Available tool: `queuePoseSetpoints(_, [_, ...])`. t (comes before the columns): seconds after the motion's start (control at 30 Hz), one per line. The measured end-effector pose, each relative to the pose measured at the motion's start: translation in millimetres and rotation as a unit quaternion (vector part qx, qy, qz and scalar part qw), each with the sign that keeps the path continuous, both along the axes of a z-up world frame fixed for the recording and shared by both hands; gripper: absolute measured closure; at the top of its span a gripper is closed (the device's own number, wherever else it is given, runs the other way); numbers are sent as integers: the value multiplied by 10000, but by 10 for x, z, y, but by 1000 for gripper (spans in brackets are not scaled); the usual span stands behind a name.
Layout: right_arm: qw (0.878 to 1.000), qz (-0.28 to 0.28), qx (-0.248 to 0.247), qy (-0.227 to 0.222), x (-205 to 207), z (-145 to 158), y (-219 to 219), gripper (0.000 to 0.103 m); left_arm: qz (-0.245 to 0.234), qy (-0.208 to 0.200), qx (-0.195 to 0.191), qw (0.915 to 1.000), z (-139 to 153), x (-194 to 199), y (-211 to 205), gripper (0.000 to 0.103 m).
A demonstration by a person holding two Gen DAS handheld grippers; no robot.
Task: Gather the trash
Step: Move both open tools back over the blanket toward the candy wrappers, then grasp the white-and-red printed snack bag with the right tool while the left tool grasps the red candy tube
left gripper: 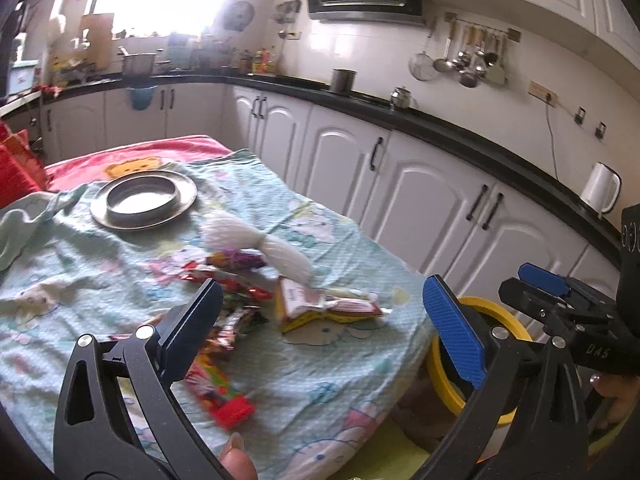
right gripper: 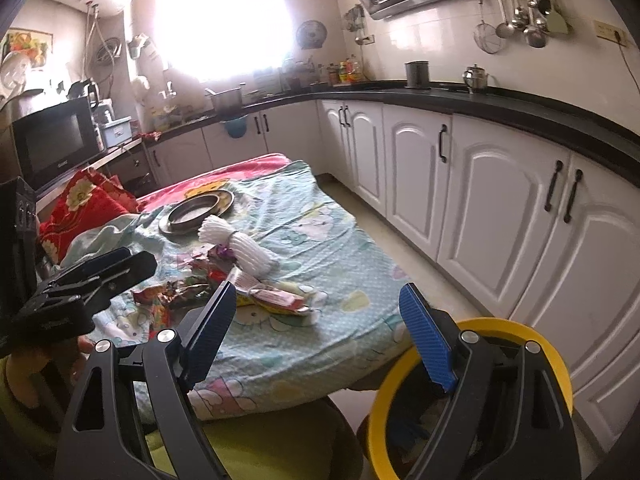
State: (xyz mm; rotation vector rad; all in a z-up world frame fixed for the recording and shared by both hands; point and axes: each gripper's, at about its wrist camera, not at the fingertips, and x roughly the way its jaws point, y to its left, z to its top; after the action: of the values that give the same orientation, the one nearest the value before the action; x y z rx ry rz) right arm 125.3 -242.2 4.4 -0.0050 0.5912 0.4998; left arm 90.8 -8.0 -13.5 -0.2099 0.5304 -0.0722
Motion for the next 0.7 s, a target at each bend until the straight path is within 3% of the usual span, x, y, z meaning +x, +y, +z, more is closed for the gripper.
queuePoseSetpoints(0.33, [9979, 571, -300, 101, 163, -105, 419, 22, 444, 239, -147, 9986, -126, -39, 393, 11])
queuePoseSetpoints(0.7, [9911, 1024, -770, 373, 509, -424, 777, 22, 636, 512, -147, 9966, -293, -23, 580, 11])
